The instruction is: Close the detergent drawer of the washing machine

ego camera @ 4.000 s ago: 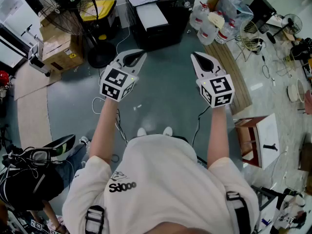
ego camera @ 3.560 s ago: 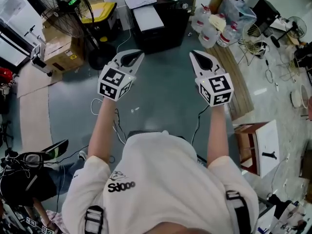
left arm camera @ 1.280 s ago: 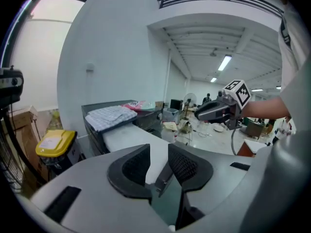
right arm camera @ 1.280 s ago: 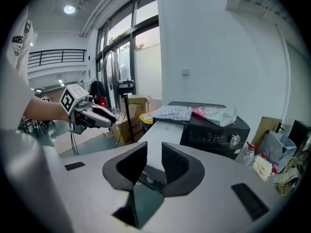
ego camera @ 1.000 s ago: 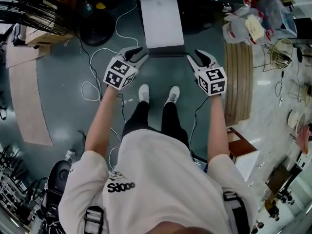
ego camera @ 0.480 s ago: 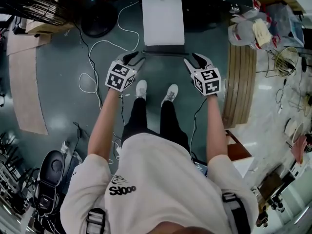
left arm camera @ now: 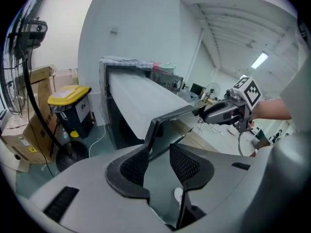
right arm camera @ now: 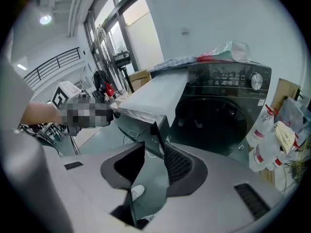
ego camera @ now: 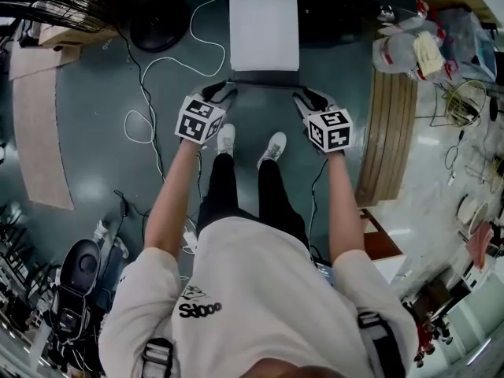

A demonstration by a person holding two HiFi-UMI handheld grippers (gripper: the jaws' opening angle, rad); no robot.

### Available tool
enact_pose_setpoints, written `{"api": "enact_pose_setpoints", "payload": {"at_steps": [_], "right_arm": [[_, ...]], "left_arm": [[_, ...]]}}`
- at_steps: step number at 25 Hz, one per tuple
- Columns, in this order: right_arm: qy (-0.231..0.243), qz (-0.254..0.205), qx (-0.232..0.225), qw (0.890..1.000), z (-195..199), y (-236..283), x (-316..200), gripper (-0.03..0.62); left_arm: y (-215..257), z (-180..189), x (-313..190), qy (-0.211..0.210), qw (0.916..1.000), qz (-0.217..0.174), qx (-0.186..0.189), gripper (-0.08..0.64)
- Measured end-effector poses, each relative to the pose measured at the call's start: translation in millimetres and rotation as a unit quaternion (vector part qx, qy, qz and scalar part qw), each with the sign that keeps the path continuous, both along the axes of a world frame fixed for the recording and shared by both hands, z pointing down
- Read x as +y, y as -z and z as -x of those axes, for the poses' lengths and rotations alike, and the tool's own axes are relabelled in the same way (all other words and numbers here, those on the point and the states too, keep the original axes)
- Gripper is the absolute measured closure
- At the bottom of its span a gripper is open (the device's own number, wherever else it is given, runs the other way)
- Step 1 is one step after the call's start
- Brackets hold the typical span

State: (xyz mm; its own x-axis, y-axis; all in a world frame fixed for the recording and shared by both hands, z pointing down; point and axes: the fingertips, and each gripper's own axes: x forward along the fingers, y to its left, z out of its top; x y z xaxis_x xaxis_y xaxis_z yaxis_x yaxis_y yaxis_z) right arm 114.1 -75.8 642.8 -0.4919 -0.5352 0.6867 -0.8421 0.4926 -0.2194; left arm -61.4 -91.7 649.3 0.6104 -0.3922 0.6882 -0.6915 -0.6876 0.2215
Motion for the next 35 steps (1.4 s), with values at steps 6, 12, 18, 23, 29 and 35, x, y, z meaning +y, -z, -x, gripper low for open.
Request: {"api": "enact_pose_setpoints", "payload": {"at_steps": [6, 12, 18, 23, 29, 35], "right_arm": [[0.006, -0.007, 0.000, 1.000, 1, 2, -7, 0.497], [0.037, -0.010, 0.020, 0.999, -1, 4, -9, 0.503], [0.063, -0.011, 0.019, 0.998, -3, 7, -11, 0.505], [0.081, -0.007, 0.011, 0.997, -14, 12, -16, 0.506], [0.131, -0.010, 0.009, 0.991, -3, 10, -14, 0.505], [0.140, -0.009, 0.021, 0.990, -1, 13, -22, 0.508]], "left_arm": [[-3, 1, -7, 0.024, 0.9996, 0.009, -0.012, 0.460], [-1, -2, -8, 0.033, 0.9991, 0.017, -0.021, 0.465], [0, -4, -8, 0.071, 0.9971, 0.010, -0.026, 0.465], [-1, -14, -11, 0.114, 0.9931, 0.004, -0.027, 0.463], [-1, -6, -8, 0.116, 0.9927, 0.003, -0.035, 0.463], [-1, -5, -17, 0.091, 0.9956, 0.008, -0.021, 0.463]]}}
